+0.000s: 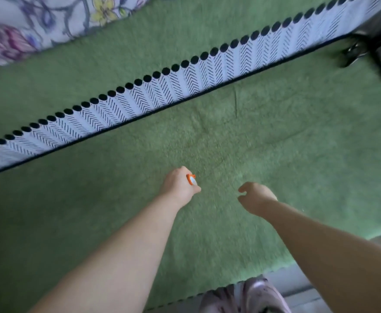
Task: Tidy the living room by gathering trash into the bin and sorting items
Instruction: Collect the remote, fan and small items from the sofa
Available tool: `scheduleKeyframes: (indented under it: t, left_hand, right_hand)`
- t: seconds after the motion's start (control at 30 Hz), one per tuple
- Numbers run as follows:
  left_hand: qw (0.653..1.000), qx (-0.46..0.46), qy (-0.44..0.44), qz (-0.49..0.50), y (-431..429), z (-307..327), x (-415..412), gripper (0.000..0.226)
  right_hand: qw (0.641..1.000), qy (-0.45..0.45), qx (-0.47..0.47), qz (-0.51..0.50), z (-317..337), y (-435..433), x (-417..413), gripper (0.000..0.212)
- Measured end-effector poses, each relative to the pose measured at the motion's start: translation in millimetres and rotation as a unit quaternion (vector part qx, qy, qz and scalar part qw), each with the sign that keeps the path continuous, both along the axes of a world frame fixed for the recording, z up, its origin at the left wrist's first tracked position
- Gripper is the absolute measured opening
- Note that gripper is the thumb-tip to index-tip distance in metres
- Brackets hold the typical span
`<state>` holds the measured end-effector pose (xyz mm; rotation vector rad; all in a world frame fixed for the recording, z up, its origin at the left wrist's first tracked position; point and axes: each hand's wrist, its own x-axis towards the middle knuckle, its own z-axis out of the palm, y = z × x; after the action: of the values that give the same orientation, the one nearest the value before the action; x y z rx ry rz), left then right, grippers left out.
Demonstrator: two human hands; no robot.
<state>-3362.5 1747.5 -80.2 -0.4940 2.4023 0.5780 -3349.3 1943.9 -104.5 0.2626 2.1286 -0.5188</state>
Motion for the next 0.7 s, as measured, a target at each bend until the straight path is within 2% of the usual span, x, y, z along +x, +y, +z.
scheduleKeyframes:
  t: [0.37, 0.53, 0.7]
  left_hand:
    - [0.995, 0.002, 0.044, -0.093, 56, 125, 2, 0.053]
    - [0.992, 0.009, 0.07, -0.104, 113, 162, -6, 0.051]
    - [0.993, -0.001, 0.083, -0.086, 203, 181, -14, 0.05]
  right_hand:
    - [0.994, 0.081, 0.016, -0.066, 111, 64, 32, 0.041]
    - [0.988, 0.119, 0.013, -0.098, 142, 126, 31, 0.038]
    - [0.978, 0.172, 0.008, -0.114, 164, 229, 17, 0.034]
